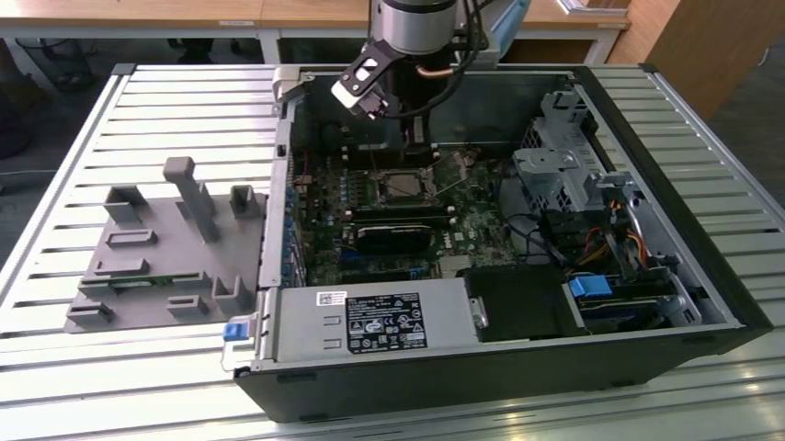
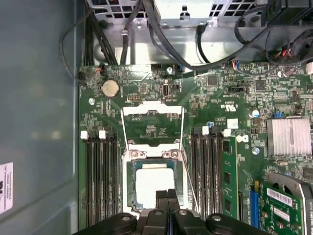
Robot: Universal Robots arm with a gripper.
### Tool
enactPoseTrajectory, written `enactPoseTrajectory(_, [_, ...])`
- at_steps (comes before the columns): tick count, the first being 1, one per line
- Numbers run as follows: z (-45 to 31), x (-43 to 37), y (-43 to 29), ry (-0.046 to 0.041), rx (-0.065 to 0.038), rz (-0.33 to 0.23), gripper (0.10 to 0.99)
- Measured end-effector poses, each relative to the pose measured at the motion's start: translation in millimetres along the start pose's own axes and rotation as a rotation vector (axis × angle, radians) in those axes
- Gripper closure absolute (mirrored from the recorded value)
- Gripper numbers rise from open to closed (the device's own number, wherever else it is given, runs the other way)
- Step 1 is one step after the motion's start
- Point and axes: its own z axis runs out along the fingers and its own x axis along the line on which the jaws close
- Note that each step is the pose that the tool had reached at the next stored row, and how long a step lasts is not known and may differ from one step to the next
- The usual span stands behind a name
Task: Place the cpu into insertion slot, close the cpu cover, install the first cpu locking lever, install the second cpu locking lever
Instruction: 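Close the cpu cover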
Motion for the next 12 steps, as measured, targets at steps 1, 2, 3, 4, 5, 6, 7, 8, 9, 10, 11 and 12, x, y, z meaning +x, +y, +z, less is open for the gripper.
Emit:
enactPoseTrajectory(1, [0.1, 0.0, 2.3, 0.0008, 0.000, -0.002, 0.980])
enactPoseTrajectory(2, [0.2, 0.1, 4.4, 0.0029, 0.000, -0.006, 0.980])
enactPoseTrajectory(3, [0.4, 0.2, 6.3, 0.0043, 0.001, -0.012, 0.980])
enactPoseTrajectory(4, [0.5, 0.3, 8.3, 0.0056, 0.001, -0.019, 0.980])
enactPoseTrajectory(5, [0.7, 0.4, 10.7, 0.0065, 0.001, -0.024, 0.980])
enactPoseTrajectory(6, [1.0, 0.6, 14.0, 0.0070, 0.002, -0.027, 0.980])
enactPoseTrajectory(7, [1.4, 0.8, 17.8, 0.0072, 0.003, -0.028, 0.980])
enactPoseTrajectory(8, [1.9, 0.9, 20.7, 0.0072, 0.005, -0.028, 0.980])
enactPoseTrajectory(9, [2.4, 1.2, 23.2, 0.0070, 0.007, -0.028, 0.980])
enactPoseTrajectory(10, [2.9, 1.6, 25.1, 0.0069, 0.007, -0.028, 0.980])
enactPoseTrajectory(11, [3.3, 1.9, 27.0, 0.0068, 0.008, -0.028, 0.980])
enactPoseTrajectory(12, [3.8, 2.4, 29.3, 0.0068, 0.009, -0.028, 0.980])
